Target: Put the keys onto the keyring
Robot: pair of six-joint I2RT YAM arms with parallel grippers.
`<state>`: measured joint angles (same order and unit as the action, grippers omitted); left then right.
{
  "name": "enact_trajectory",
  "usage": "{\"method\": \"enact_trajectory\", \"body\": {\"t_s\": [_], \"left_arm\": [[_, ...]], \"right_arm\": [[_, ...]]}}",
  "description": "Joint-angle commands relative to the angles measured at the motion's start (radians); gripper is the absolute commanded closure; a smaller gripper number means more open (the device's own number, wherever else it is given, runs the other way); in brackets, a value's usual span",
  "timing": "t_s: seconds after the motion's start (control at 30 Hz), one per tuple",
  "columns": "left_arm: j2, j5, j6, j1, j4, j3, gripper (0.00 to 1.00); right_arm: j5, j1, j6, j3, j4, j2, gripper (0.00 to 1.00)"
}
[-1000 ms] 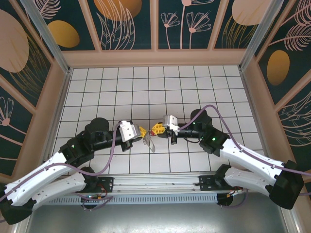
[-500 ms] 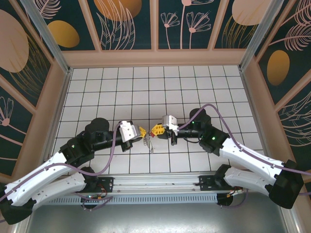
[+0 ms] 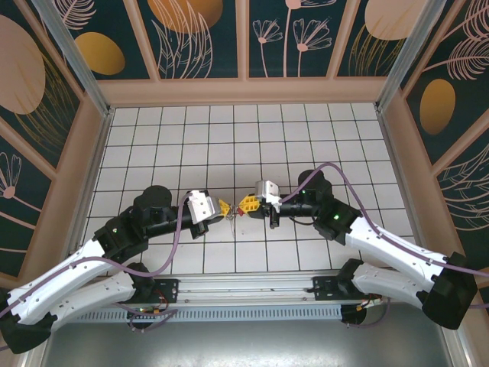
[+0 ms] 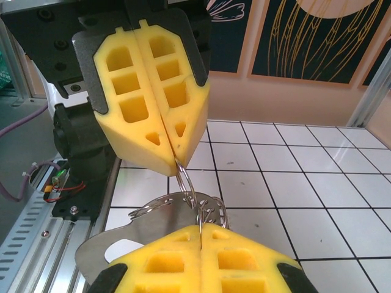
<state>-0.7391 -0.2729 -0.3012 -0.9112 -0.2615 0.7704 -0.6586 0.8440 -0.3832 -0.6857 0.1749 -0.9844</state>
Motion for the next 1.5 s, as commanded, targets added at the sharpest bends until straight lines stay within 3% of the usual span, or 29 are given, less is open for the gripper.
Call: {"method": "enact_trajectory", "body": {"t_s": [0.0,1.47], "left_arm": [[0.012,-0.001,-0.004,-0.004,0.044,-0.005,1.00],[0.014,0.000,-0.007,-0.004,0.042,-0.006,1.00]], "right_arm": [[-0.035,-0.008,0.015,-0.041,0.007,0.002,1.00],[-0.055,-0.026,0.028,-0.048,0.015,-0.016,1.00]]}}
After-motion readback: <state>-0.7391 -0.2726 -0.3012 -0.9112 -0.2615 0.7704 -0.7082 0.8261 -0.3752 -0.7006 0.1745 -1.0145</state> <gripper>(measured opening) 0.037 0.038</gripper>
